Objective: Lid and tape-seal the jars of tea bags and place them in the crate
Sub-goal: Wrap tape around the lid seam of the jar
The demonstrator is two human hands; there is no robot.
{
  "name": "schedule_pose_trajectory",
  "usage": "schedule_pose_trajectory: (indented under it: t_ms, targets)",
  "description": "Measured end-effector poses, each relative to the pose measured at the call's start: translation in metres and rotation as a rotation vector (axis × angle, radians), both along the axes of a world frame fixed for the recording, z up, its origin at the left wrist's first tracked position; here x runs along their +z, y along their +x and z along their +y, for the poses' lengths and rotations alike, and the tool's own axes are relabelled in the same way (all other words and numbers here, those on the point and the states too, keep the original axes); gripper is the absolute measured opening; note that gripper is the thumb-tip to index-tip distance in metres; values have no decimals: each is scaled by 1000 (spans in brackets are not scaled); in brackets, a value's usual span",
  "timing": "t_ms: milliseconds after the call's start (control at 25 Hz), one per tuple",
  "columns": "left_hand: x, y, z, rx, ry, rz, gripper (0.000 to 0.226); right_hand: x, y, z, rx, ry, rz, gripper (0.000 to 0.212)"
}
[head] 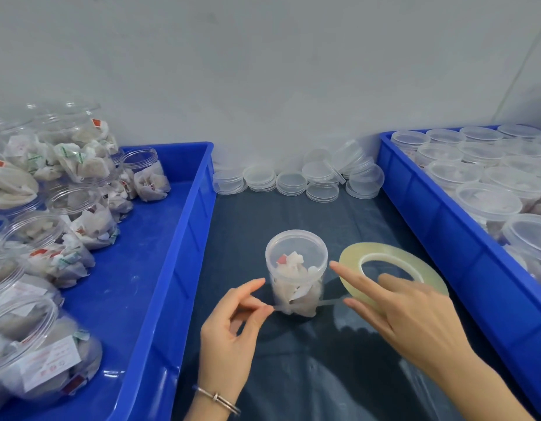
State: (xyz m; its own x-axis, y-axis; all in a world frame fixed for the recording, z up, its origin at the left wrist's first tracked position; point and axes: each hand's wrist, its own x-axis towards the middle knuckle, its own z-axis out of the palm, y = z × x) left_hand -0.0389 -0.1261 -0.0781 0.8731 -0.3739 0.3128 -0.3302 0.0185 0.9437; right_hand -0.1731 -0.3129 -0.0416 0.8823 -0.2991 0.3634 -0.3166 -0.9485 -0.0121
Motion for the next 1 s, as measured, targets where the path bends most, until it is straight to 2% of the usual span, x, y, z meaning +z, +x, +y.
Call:
schedule_pose_trajectory:
  t_ms: [120, 280, 560, 760, 1000]
  targets:
    - [-6, 8, -1, 2, -11, -11, 41, 1, 12, -6, 21, -105, -55, 45]
    - [-13, 16, -6, 25, -66, 37, 38, 4, 21, -8, 32, -158, -34, 44]
    - [-16, 24, -12, 29, -155, 29, 37, 7, 23, -8, 46, -94, 4, 46]
    - [-11, 21, -9, -5, -181, -73, 21, 13, 23, -8, 45, -48, 63, 47]
    - [-7, 22, -5, 9, -204, -92, 25, 16, 24, -9, 25, 15, 114, 50]
